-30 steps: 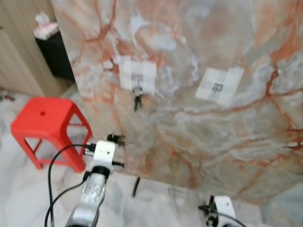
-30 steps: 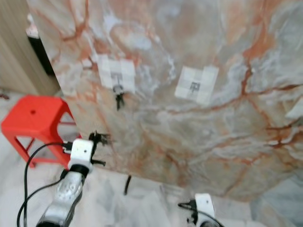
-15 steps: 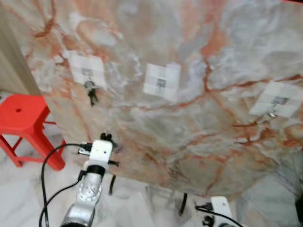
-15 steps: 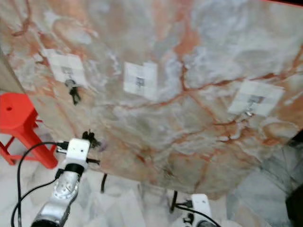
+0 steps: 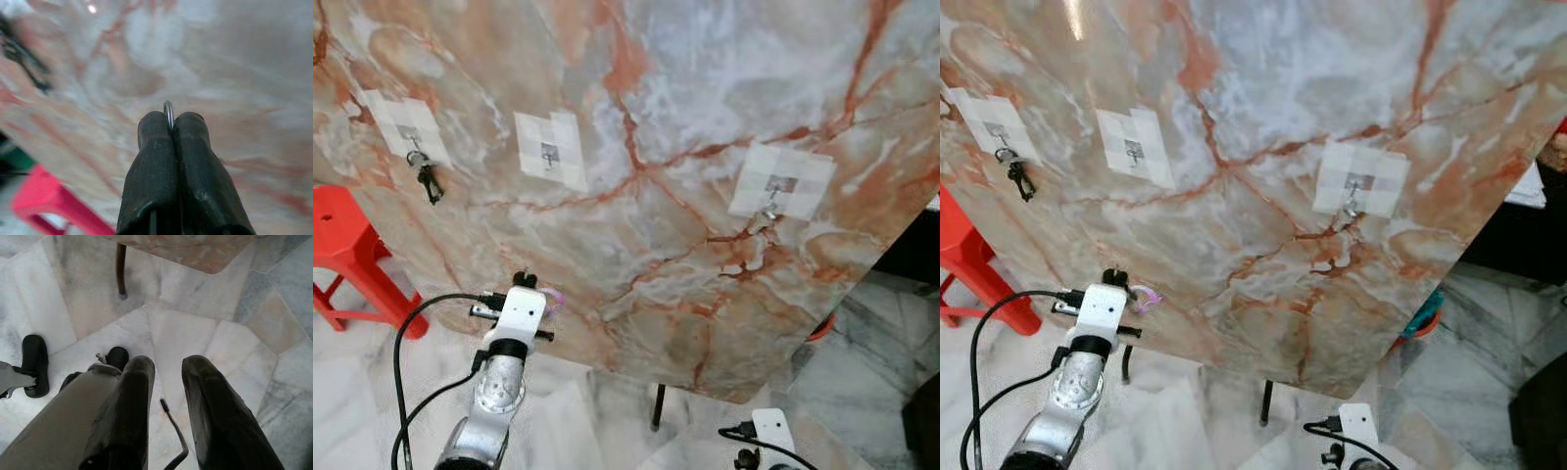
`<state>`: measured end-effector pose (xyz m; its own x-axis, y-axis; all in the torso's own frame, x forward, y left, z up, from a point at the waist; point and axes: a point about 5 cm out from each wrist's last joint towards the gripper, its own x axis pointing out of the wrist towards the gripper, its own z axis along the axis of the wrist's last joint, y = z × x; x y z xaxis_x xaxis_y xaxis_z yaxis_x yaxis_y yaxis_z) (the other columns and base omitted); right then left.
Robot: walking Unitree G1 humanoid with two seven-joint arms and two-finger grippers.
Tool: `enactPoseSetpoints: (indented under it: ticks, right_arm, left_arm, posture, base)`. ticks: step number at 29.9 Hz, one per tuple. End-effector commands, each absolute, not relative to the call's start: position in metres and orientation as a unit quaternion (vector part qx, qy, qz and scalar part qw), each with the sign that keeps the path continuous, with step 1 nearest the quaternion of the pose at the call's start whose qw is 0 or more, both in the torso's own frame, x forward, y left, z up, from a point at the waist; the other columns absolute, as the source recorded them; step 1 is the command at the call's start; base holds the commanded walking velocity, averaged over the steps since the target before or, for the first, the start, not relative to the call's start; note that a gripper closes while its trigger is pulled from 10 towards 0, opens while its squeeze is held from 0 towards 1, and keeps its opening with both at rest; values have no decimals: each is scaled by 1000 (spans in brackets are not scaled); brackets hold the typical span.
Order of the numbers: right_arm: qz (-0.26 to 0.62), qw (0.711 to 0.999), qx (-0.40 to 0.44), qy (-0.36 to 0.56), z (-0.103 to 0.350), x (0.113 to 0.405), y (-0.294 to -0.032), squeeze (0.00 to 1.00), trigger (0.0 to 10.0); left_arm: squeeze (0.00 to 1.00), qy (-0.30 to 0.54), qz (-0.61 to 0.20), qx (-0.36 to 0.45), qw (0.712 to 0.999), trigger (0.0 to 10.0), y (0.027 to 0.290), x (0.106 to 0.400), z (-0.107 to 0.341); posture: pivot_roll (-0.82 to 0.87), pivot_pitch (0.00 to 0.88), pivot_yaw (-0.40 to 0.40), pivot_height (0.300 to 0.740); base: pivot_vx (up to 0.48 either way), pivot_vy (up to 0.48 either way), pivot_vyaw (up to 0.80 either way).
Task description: Hang keys on a hook
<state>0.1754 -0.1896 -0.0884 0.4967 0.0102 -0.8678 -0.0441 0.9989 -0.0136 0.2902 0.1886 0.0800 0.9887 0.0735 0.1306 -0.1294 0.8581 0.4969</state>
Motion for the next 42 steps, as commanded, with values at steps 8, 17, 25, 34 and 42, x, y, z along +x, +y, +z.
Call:
enactPoseSetpoints:
  ticks: [8,17,25,34,42]
  right_arm:
    - [14,862,-15,507,-90,172,-190,0,10000]
    - [15,862,-17,506,-90,172,-190,0,10000]
    - [16,862,-18,507,-90,172,-190,0,10000]
    - [16,862,-20,506,-89,173,-191,0,10000]
    - [17,862,-22,506,-89,173,-192,0,10000]
  left_arm:
    - [0,-142,66,419,894,10000,184,304,118]
    - [0,-165,72,454,873,10000,174,303,121]
    - [0,-187,174,380,889,10000,188,296,133]
    - [0,-258,171,310,899,10000,173,290,149]
    - [0,-260,137,241,925,10000,162,291,147]
  posture:
    - [-4,107,-50,740]
    - [-6,89,-55,740]
    - [-5,80,-57,740]
    - [-6,85,-63,740]
    - [-6,93,-65,740]
  base:
    - [0,0,0]
    - [0,0,0]
    - [0,0,0]
    - [0,0,0]
    - [0,0,0]
